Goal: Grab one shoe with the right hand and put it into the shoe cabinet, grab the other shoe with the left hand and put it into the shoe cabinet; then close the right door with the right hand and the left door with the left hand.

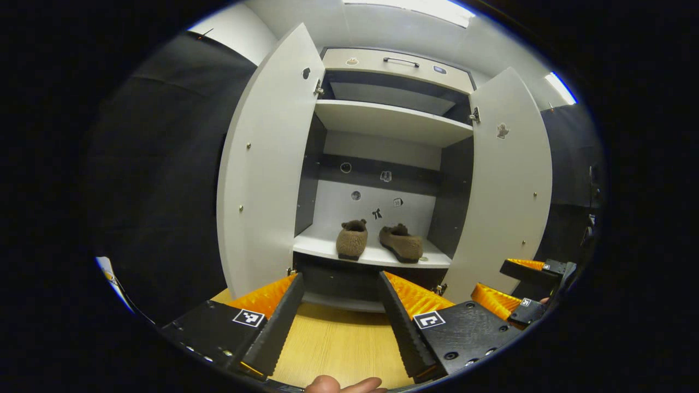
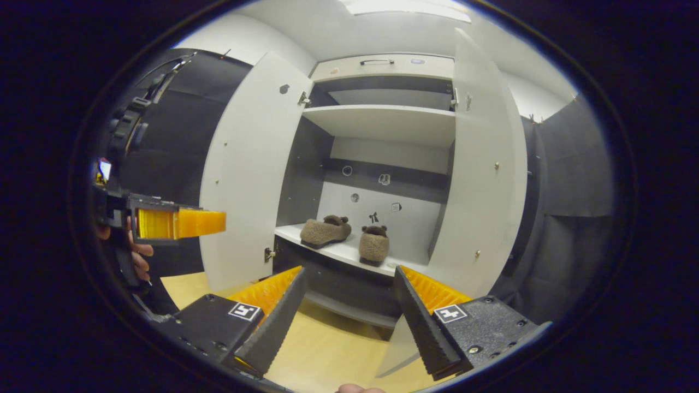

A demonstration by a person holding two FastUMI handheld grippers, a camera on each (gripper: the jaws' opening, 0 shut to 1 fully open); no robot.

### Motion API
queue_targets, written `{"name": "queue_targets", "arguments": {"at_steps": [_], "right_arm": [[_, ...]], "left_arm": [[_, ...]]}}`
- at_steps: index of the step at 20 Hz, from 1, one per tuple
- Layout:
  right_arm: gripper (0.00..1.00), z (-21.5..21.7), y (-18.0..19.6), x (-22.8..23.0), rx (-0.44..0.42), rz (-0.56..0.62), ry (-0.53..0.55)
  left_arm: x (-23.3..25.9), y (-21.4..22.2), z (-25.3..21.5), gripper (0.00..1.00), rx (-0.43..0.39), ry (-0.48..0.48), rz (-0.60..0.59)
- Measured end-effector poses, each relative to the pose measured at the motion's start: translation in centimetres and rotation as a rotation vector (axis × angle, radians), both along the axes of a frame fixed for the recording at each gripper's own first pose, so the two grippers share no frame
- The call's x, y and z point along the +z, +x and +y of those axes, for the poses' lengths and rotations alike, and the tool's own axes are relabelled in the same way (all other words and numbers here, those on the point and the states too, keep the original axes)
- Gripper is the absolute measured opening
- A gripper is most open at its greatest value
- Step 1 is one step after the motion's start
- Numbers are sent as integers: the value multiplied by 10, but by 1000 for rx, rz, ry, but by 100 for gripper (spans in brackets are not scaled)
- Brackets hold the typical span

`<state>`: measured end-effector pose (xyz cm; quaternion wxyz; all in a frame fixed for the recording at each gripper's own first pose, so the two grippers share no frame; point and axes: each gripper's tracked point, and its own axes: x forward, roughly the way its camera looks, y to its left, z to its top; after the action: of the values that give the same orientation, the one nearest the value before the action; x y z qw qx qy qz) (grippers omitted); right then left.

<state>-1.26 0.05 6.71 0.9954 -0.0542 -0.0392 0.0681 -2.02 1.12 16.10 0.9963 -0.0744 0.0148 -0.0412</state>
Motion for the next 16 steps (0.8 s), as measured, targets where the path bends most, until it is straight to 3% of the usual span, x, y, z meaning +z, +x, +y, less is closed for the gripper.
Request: {"name": "queue_targets", "arguments": {"at_steps": [5, 10, 14, 16], "right_arm": [[100, -20, -31, -8, -122, 51, -12], [100, -98, -71, -17, -267, 36, -48], [100, -167, -55, 2, -309, 6, -35], [100, -183, -40, 15, -280, -27, -24]], "left_arm": [[-2, -4, 14, 83, -66, -5, -73], [17, -7, -6, 83, -98, 7, -122], [36, -8, -27, 83, -66, -48, -164], [36, -7, -36, 83, -66, -48, -143]]}}
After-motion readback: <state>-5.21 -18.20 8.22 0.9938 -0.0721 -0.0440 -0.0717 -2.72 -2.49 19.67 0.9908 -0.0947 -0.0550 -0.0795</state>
